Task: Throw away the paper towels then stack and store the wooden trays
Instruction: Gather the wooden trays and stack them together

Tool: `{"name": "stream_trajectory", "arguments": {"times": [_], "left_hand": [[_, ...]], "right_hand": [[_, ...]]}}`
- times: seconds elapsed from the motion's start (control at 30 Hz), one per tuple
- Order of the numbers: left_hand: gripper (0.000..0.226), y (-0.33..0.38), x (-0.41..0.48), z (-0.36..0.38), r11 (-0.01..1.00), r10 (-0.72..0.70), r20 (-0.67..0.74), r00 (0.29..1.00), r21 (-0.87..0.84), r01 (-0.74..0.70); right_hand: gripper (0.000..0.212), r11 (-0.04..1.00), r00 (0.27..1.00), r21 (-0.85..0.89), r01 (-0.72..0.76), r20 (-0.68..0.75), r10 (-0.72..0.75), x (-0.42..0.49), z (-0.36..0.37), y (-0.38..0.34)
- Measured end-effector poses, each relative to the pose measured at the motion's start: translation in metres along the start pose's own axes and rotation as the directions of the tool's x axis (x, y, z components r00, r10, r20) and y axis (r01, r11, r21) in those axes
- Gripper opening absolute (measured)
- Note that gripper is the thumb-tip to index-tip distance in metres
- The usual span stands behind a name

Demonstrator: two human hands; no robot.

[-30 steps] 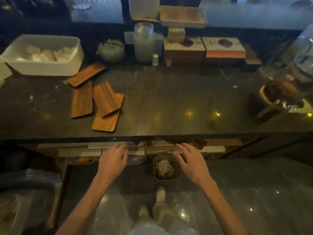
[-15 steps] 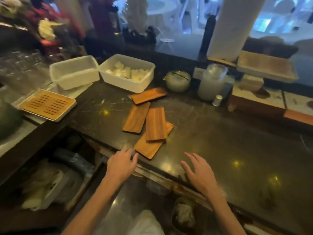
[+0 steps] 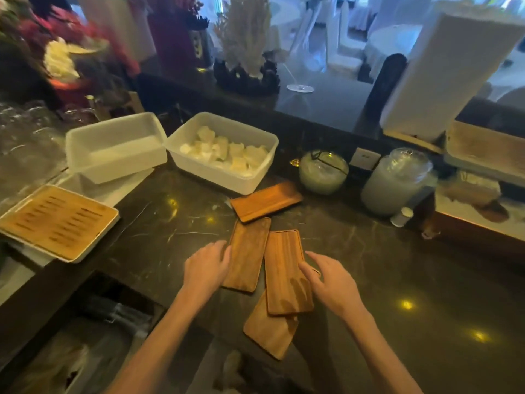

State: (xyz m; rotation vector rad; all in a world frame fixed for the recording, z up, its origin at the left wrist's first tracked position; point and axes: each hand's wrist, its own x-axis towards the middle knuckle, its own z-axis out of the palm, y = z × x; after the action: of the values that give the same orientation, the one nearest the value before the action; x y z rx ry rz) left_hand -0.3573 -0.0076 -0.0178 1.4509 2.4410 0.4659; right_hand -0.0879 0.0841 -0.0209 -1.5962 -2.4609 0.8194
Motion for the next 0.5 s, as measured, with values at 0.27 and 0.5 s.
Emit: {"name": "stream_trajectory", "arguments": {"times": [0.27,0.5], "left_hand": [[0.036,-0.016,0.176,0.031,0.992,-0.100,0.157,0.982,-0.063,0.111],[0.036,-0.021,0.230,0.091,0.918,-0.237,0.352,0.906,-0.224,0.327]], "right_hand": [[0.061,0.997,0.997,0.006,-0.072,0.005,0.072,0.206,-0.016,-0.044],[0.072,0.910,0.902,0.020,-0.413,0.144,0.406,0.314,0.024,-0.008]]}}
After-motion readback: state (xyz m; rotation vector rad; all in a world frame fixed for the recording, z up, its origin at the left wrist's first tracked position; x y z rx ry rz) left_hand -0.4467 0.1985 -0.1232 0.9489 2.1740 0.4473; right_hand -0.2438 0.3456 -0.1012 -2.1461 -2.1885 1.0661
